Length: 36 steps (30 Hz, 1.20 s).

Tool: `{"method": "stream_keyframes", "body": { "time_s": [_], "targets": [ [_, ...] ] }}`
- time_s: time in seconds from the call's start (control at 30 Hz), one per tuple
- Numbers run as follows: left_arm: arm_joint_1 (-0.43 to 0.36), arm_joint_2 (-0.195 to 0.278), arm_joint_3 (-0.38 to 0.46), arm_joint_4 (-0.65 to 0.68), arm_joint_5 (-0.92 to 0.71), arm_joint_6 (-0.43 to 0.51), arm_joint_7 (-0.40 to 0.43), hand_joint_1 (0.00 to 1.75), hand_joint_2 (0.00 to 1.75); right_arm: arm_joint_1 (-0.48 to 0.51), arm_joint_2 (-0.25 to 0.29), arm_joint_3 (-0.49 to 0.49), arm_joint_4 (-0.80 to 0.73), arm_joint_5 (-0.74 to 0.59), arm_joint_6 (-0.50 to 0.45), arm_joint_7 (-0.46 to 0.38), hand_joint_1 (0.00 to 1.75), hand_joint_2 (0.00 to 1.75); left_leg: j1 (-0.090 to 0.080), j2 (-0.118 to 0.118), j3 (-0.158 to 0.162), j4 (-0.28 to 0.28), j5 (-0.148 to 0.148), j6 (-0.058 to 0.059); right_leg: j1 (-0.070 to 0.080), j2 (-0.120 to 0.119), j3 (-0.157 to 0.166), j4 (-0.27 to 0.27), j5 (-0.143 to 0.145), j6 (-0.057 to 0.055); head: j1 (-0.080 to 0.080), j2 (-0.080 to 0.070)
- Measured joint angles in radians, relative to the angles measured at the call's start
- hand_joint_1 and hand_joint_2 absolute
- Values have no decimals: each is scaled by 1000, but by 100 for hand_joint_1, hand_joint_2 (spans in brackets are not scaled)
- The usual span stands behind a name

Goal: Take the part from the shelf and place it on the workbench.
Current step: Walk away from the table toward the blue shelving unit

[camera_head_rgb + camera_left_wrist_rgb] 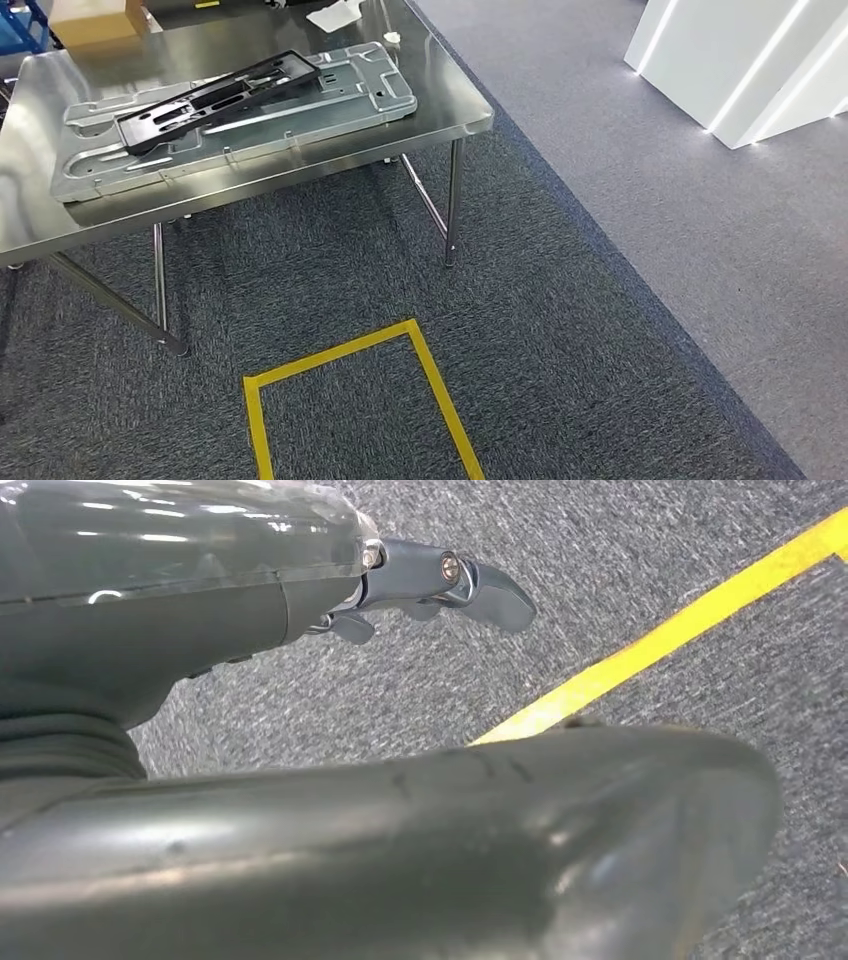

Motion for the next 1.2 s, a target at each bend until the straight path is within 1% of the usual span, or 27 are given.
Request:
{"method": "stream_keyframes", "body": {
  "time_s": [0.03,0.07,0.13,0.17,0.2,0.23,0.27,0.33,0.37,0.4,0.5,0.53,0.57,0.6,0.67,0.7,0.73,0.77,0.83,0.87,0.9,1.0,1.03,1.07,1.1,1.17,1.2],
  "targets": [
    [0,-1,1,0,6,2,-4,0,0,0,0,4,0,7,0,3,0,0,1,-5,-5,15,-13,-5,-2,2,1,-3,2,-7,0,0],
    [1,-2,3,0,11,3,-9,0,0,-1,0,8,0,15,0,7,0,0,3,-13,-20,51,-38,-9,-5,4,1,-6,4,-13,0,0],
    [4,-5,6,0,23,3,-22,0,0,-3,0,19,0,31,-3,19,0,0,6,-27,-78,180,-108,-16,-4,10,0,-7,5,-21,0,0],
    [7,-7,8,0,28,2,-29,0,0,-4,0,24,0,37,-5,24,0,0,7,-30,-109,247,-135,-18,-3,14,-1,-7,5,-23,0,0],
    [10,-9,10,0,32,0,-35,0,0,-4,0,28,0,42,-6,29,0,0,7,-30,-128,289,-144,-19,-2,20,-1,-7,5,-23,0,0],
    [13,-10,12,0,34,-1,-38,0,0,-4,0,32,0,45,-6,32,0,0,7,-31,-130,291,-131,-19,-1,25,0,-7,4,-23,0,0],
    [15,-12,15,0,35,-2,-40,0,0,-4,0,35,0,46,-7,34,0,0,7,-31,-112,252,-99,-17,-1,31,2,-6,4,-23,0,0],
    [15,-15,19,0,35,-3,-39,0,0,-5,2,39,0,46,-8,36,0,0,6,-45,-50,109,-25,-8,1,40,5,-4,3,-19,0,0],
    [14,-17,20,0,35,-4,-37,0,0,-5,3,40,0,46,-9,36,0,0,5,-53,-26,53,-4,-4,3,45,5,-2,2,-15,0,0],
    [13,-19,20,0,34,-4,-35,0,0,-6,4,40,0,45,-10,36,0,0,3,-60,-13,18,6,0,3,48,2,-1,3,-10,0,0],
    [10,-27,21,0,34,-3,-29,0,0,-5,4,42,0,47,-11,39,0,0,2,-57,-9,0,10,15,1,54,-3,2,3,7,0,0],
    [9,-30,22,0,37,-2,-28,0,0,-5,4,42,0,50,-11,41,0,0,4,-53,-7,-5,14,23,1,50,-8,14,-5,13,0,0],
    [8,-32,23,0,40,-1,-27,0,0,-6,4,43,0,52,-10,44,0,0,6,-48,-6,-9,17,30,1,44,-21,43,-25,18,0,0],
    [7,-34,25,0,43,-1,-27,0,0,-6,3,43,0,54,-9,46,0,0,7,-42,-6,-11,20,35,-1,36,-44,93,-55,21,0,0],
    [7,-35,27,0,49,0,-27,0,0,-7,3,45,0,56,-7,47,0,0,6,-33,-8,-11,20,38,-4,26,-109,228,-116,28,0,0],
    [7,-35,28,0,52,-1,-27,0,0,-7,3,45,0,57,-7,48,0,0,5,-28,-8,-11,19,38,-7,24,-133,276,-129,31,0,0],
    [7,-36,28,0,55,-3,-27,0,0,-6,3,45,0,57,-6,48,0,0,5,-25,-7,-11,18,38,-9,22,-138,287,-121,33,0,0],
    [6,-38,29,0,57,-6,-28,0,0,-6,3,45,0,57,-6,48,0,0,5,-22,-5,-11,17,37,-11,20,-124,258,-96,35,0,0],
    [4,-42,30,0,59,-14,-30,0,0,-6,1,45,0,57,-5,47,0,0,5,-17,0,-9,13,31,-12,4,-55,120,-30,32,0,0],
    [3,-44,30,0,58,-23,-30,0,0,-8,0,45,0,55,-5,47,0,0,3,-14,1,-7,10,25,-10,-4,-25,58,-9,28,0,0],
    [3,-45,30,0,55,-35,-28,0,0,-9,0,45,0,52,-5,47,0,0,1,-12,2,-6,7,20,-8,-9,-6,19,1,23,0,0],
    [-2,-45,22,0,26,-72,-8,0,0,-9,0,40,0,31,-7,53,0,0,-1,-4,2,-4,2,4,-3,-3,-3,0,3,6,0,0],
    [-5,-45,16,0,15,-76,2,0,0,-8,0,36,0,24,-8,55,0,0,1,-7,0,3,-5,-2,-4,-1,-2,-2,4,0,0,0],
    [-7,-45,9,0,8,-76,11,0,0,-8,0,32,0,20,-9,56,0,0,3,-12,-10,28,-23,-6,-6,1,-2,-5,6,-6,0,0],
    [-9,-45,4,0,3,-76,20,0,0,-8,0,28,0,18,-10,56,0,0,5,-20,-30,74,-51,-10,-7,3,-1,-7,8,-12,0,0],
    [-10,-45,-6,0,-7,-74,35,0,0,-7,0,21,0,16,-12,57,0,0,7,-29,-91,210,-118,-15,-6,9,-3,-7,7,-19,0,0],
    [-10,-45,-12,0,-12,-74,42,0,0,-6,0,18,0,15,-13,57,0,0,8,-30,-117,266,-136,-17,-5,14,-3,-7,7,-20,0,0]
  ]
}}
